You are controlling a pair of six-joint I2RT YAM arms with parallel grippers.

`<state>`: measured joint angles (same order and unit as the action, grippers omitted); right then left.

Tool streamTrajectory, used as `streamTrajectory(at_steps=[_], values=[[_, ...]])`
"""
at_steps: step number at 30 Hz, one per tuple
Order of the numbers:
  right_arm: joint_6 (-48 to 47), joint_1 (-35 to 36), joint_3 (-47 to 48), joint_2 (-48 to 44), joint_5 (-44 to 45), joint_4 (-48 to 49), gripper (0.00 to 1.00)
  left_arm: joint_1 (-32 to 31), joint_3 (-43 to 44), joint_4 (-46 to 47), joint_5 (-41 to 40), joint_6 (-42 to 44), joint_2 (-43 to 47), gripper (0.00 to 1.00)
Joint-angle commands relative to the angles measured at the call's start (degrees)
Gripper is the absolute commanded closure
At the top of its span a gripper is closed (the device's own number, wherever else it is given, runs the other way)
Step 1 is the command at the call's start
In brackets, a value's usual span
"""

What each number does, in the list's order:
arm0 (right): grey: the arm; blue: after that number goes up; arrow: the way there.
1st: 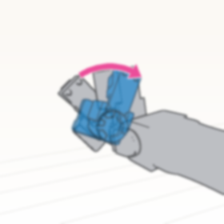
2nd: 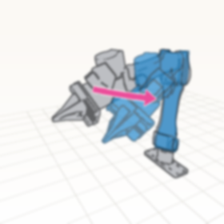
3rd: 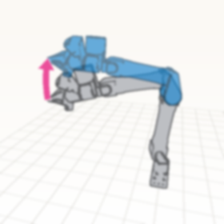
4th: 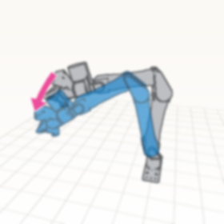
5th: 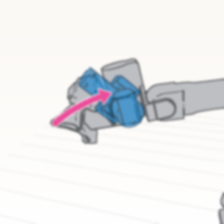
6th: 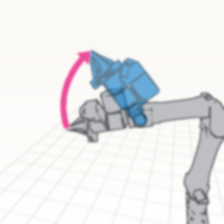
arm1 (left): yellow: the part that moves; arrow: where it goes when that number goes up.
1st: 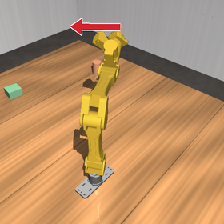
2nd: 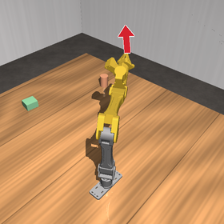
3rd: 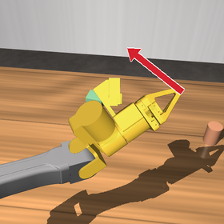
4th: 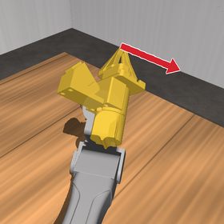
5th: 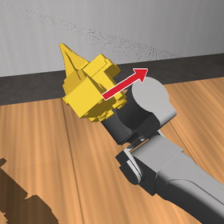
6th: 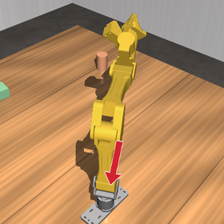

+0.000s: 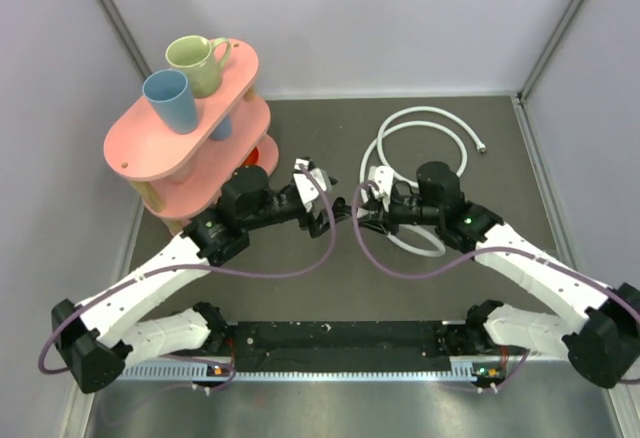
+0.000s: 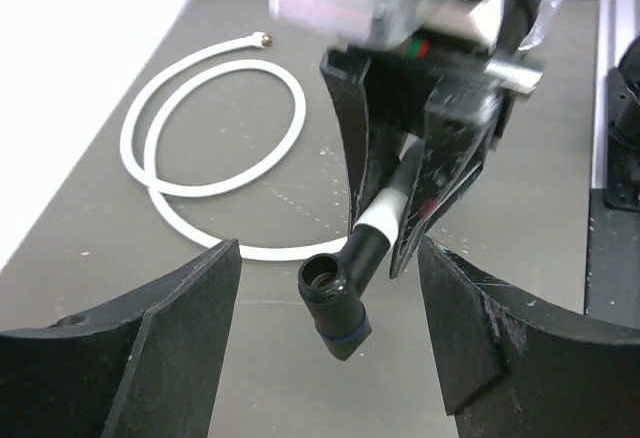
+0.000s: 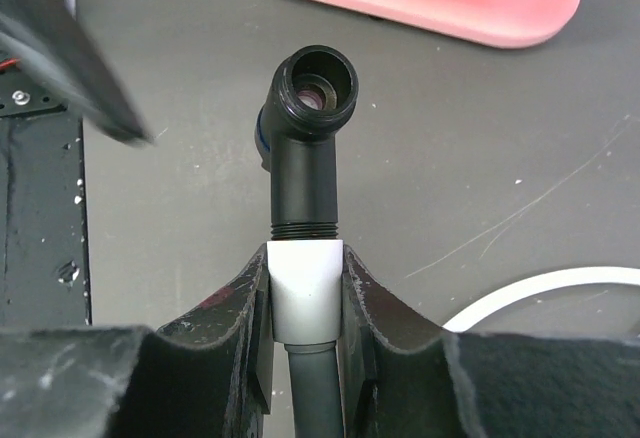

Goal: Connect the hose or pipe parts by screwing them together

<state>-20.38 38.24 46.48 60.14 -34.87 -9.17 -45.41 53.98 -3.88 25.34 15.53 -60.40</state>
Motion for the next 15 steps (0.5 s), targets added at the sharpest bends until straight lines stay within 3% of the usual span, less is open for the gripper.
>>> streamTrajectory(at_steps=[1,7,11,15], values=[[5.3,0.4,0.8,5.4,1.5,7.3,1.0,0.3,-1.8,2.6,-7.4,-1.3,6.0,0.23],[9.5,0.4,1.1,13.1,3.8,14.3,1.0,0.3,-7.7,3.4,-13.2,-0.1,14.0,0.21],[12.0,0.4,3.0,22.1,5.3,13.5,1.0,0.3,-15.3,7.7,-17.4,3.0,19.6,0.21],[14.8,0.4,2.4,27.1,4.5,17.4,1.0,0.2,-16.2,4.2,-17.8,4.9,21.3,0.21]])
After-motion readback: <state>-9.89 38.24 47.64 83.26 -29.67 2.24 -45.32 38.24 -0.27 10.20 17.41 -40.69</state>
